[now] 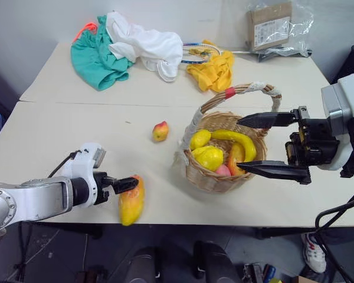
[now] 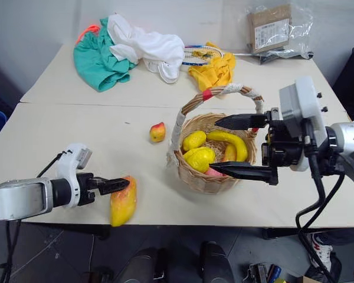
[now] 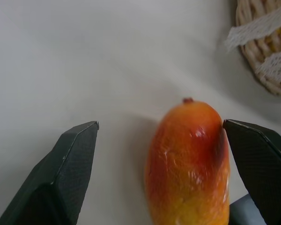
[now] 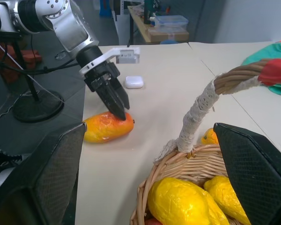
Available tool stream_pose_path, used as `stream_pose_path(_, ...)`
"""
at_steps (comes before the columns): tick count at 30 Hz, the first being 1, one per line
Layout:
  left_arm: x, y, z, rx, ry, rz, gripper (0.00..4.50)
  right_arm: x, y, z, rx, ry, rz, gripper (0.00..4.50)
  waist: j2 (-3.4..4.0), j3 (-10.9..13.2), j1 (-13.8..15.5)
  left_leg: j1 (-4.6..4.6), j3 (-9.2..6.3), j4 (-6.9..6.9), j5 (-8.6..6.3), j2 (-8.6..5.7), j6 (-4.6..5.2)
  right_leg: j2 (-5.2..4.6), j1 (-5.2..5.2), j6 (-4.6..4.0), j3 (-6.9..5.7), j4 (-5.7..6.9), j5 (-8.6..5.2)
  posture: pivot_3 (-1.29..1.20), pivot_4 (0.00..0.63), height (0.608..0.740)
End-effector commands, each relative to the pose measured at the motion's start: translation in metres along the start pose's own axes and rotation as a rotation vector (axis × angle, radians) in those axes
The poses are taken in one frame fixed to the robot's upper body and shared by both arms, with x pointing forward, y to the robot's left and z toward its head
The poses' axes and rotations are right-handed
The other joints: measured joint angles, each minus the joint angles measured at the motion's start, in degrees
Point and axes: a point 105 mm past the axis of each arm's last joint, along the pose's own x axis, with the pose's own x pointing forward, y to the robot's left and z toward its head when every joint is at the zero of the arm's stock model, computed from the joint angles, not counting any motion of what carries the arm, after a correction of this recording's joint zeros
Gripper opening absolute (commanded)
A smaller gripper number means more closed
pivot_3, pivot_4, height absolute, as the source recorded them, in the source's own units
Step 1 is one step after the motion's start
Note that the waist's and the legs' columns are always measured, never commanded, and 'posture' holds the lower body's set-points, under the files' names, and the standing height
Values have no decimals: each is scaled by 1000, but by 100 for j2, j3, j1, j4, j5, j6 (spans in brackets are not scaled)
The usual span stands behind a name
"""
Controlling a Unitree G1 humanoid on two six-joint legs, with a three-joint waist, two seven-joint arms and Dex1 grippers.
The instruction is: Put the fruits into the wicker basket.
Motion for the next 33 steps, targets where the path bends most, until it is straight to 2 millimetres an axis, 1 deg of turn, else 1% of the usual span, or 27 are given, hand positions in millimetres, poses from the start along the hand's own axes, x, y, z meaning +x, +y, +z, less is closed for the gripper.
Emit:
stream_pose_path(1,0,-1,0,9,32,-24,4479,-3,4,9,-36,-17,-18,4500,0,0,3,0,0,1,0,2,0,5,0,0,1,0,0,0,150,740)
stream_pose_path(6,-5,7,7,14,41,-6,4479,-3,4,10,-34,-19,-40,4500,-1,0,4,0,1,4,-1,7,-1,14,1,0,4,-1,0,0,150,740)
stream_pose_path(9,-5,5,2,18,74,-26,4479,-2,4,9,-35,-21,-45,4500,-1,0,2,0,2,3,-1,8,-1,15,0,0,5,-1,0,0,150,740)
stream_pose_path(12,0,-2,-11,18,113,-64,4479,-2,4,9,-37,-22,-54,4500,0,0,-6,0,4,3,-2,10,-2,16,0,0,8,-3,0,0,150,740)
stream_pose_path(15,0,-5,-15,21,123,-80,3898,-3,3,9,-36,-20,-58,4500,-1,0,0,0,4,3,-2,13,-4,17,-1,0,10,-4,0,0,150,740)
stream_pose_path(18,-1,-2,-15,17,121,-64,2996,-3,3,11,-38,-20,-59,4500,-1,0,1,1,4,3,-2,12,-4,16,-1,0,10,-3,0,0,150,740)
stream_pose_path(19,-1,0,-13,16,117,-53,2815,-3,2,11,-39,-20,-60,4500,-1,0,1,0,4,3,-2,13,-4,16,-1,0,10,-4,0,0,150,740)
stream_pose_path(20,-1,1,-12,14,115,-48,2696,-2,1,11,-41,-20,-61,4500,0,0,1,0,4,3,-2,12,-4,16,-1,-1,11,-4,0,0,150,740)
stream_pose_path(23,1,1,-9,11,102,-41,2661,-2,0,12,-45,-22,-63,4500,-1,0,1,0,4,3,-2,12,-4,15,-1,-1,11,-4,0,0,150,740)
stream_pose_path(25,1,0,2,7,62,-55,2661,-2,-1,12,-46,-22,-63,4500,-1,0,1,0,4,3,-2,13,-4,15,-1,-1,11,-4,0,0,150,740)
stream_pose_path(26,1,-4,11,6,26,-81,2661,-2,-1,12,-47,-21,-64,4500,-1,0,3,0,4,3,-2,13,-4,15,-1,-1,11,-4,0,0,150,740)
stream_pose_path(28,-3,-17,34,25,-59,-168,2661,-3,-2,11,-46,-16,-67,4500,-1,0,22,-1,3,4,-2,12,-3,16,0,-1,9,-4,0,0,150,740)
stream_pose_path(29,-9,-32,47,56,-104,-269,2661,-3,-2,11,-45,-11,-70,4500,-2,1,39,-1,3,5,-2,10,-3,17,0,0,8,-4,1,0,150,740)
stream_pose_path(33,-27,-76,76,161,-188,-549,2661,-9,-1,9,-30,14,-82,4500,-2,1,56,-8,6,11,-2,0,4,35,0,4,0,-6,3,0,150,740)
